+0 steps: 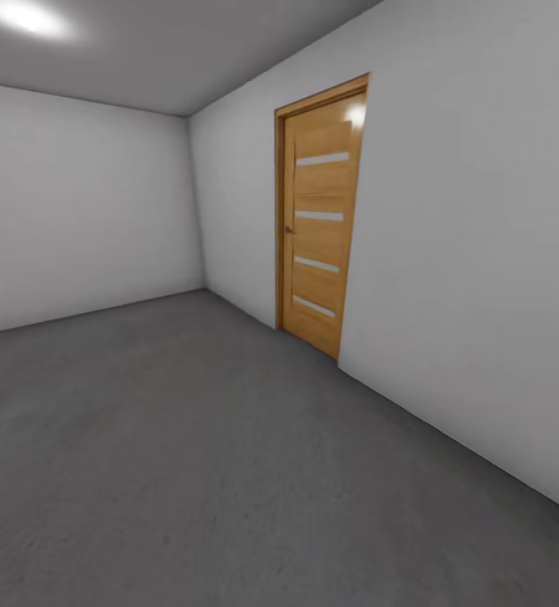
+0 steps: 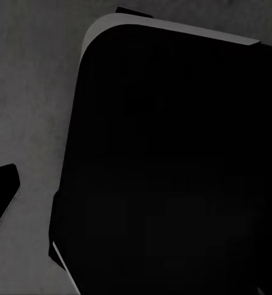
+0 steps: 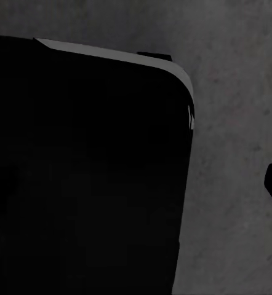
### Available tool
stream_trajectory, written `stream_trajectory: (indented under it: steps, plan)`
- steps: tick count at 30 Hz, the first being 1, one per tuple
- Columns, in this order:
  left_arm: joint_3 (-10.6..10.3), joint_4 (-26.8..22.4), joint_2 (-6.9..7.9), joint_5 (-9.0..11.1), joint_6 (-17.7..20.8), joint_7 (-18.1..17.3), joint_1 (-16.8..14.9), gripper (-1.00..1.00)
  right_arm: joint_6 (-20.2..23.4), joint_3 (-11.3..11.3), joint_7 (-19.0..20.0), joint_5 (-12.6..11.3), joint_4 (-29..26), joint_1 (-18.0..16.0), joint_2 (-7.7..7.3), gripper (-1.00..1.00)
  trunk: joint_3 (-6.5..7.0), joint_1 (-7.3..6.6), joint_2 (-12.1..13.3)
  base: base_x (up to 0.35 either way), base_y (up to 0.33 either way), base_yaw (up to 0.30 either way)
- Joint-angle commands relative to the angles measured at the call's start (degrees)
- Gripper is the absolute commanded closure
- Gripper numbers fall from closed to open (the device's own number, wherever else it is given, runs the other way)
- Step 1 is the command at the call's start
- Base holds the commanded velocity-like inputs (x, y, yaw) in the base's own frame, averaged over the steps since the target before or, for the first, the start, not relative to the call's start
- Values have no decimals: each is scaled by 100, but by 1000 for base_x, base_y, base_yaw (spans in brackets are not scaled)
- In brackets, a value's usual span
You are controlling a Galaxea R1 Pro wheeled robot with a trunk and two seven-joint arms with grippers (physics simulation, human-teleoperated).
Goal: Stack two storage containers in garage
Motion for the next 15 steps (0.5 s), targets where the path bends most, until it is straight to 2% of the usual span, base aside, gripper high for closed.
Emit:
stream_trajectory:
  steps: [1,15]
  plan:
    - [0,-6,-1,31,-9,4,2,-100,-25,10,-1,39,7,-2,-2,-100,-3,4,-2,324,87,0]
    - [6,-6,-1,36,-9,6,1,-100,-40,4,-1,39,7,-2,6,-100,-3,4,-2,324,107,0]
